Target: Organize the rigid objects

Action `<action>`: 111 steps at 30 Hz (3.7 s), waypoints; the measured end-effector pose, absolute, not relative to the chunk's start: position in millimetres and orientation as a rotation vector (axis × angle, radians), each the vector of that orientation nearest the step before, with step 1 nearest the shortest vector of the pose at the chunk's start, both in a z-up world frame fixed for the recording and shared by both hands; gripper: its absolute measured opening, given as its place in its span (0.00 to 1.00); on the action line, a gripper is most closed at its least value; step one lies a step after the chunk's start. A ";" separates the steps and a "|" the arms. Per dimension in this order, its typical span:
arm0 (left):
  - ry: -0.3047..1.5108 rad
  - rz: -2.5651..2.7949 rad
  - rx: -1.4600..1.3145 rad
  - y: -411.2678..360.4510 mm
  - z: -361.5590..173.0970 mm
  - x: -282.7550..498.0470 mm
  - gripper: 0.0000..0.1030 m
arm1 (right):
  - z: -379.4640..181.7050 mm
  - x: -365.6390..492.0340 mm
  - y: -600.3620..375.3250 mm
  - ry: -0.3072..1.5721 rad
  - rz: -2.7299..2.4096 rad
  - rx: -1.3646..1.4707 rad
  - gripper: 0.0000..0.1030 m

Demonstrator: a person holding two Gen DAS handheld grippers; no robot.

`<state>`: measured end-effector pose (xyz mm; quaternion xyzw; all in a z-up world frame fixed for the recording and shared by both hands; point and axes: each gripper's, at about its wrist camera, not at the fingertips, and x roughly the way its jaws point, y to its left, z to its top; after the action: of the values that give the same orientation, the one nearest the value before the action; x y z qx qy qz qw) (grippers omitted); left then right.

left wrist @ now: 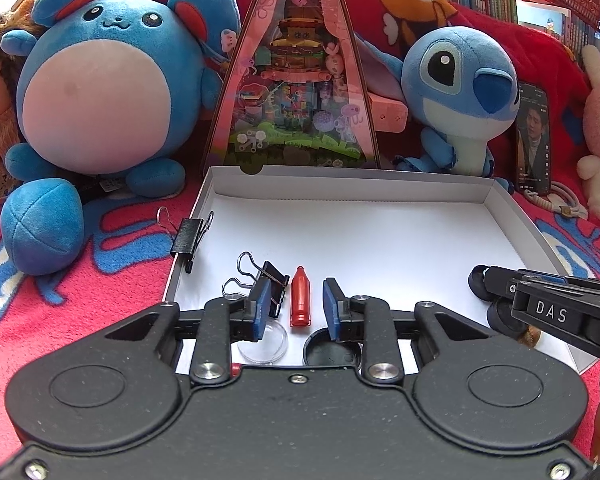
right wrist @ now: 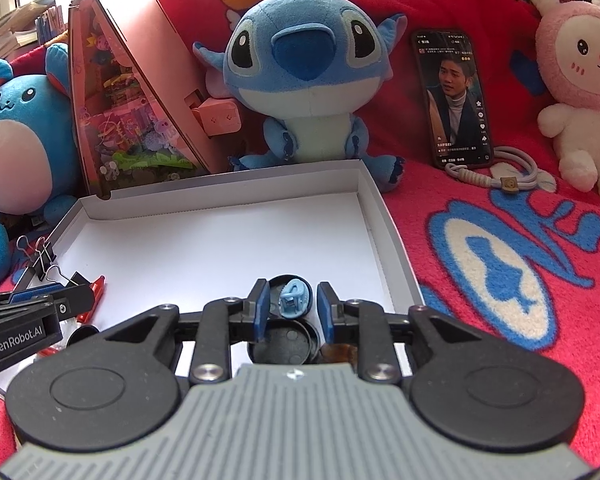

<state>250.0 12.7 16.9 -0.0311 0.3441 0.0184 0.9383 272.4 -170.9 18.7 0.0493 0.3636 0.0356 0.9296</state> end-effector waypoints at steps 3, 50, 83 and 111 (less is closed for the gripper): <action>0.689 0.044 -0.046 11.2 19.2 246.9 0.37 | 19.7 270.5 -171.6 0.738 0.074 0.102 0.49; 0.622 0.021 -0.026 17.6 43.4 198.9 0.88 | 46.8 228.8 -172.9 0.653 0.105 0.031 0.97; 0.642 -0.041 -0.066 25.5 34.7 106.7 0.91 | 31.2 145.5 -181.1 0.671 0.129 -0.033 1.00; 0.711 0.061 -0.013 12.2 -11.0 121.5 0.96 | -8.0 146.9 -177.9 0.735 0.101 -0.037 1.00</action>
<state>121.5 12.2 -11.0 -0.0064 0.3481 0.0300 0.9369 146.9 -177.9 -8.0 -0.0179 0.3589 0.0496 0.9319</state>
